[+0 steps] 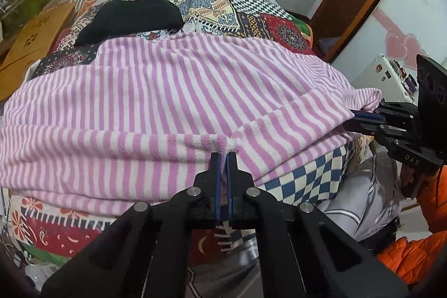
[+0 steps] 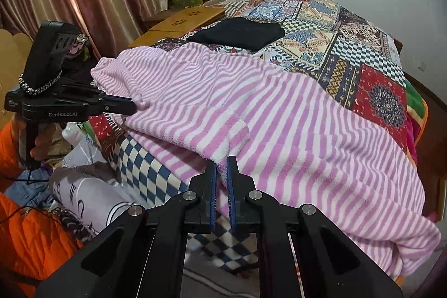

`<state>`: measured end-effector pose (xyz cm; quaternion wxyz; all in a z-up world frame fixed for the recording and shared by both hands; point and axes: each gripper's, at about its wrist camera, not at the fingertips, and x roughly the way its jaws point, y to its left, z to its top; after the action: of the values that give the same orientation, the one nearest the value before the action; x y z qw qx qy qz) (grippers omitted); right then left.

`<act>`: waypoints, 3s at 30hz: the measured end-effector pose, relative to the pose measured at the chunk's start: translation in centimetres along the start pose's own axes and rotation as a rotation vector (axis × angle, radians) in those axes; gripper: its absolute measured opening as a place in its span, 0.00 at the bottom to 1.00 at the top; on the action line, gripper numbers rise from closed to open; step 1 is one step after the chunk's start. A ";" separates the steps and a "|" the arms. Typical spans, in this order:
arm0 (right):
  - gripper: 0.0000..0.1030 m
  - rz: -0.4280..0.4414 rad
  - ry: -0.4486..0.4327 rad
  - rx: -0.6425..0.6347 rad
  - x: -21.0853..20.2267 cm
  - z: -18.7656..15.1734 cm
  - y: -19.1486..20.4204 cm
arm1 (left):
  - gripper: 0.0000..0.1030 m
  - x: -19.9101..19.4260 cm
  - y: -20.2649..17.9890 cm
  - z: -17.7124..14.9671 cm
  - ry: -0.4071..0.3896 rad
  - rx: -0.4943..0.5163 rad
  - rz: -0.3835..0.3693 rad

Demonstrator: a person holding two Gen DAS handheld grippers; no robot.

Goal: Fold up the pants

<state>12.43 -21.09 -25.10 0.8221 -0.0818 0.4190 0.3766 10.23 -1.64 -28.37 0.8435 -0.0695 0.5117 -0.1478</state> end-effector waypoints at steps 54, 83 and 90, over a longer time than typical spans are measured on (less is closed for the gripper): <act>0.39 -0.052 0.117 0.460 -2.6 -8.9 -10.5 | 0.28 4.9 -10.1 4.0 0.148 0.240 -0.148; 0.43 -0.342 0.086 0.611 -6.3 -14.7 -18.9 | 0.38 10.0 -14.3 8.6 0.193 0.318 -0.189; 0.43 -0.350 0.091 0.624 -8.6 -14.9 -18.5 | 0.38 7.8 -14.2 8.2 0.170 0.333 -0.185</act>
<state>12.67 -45.55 -31.45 0.8402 0.0858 0.5294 0.0801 18.33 -17.82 -27.26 0.7799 0.0371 0.5410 -0.3127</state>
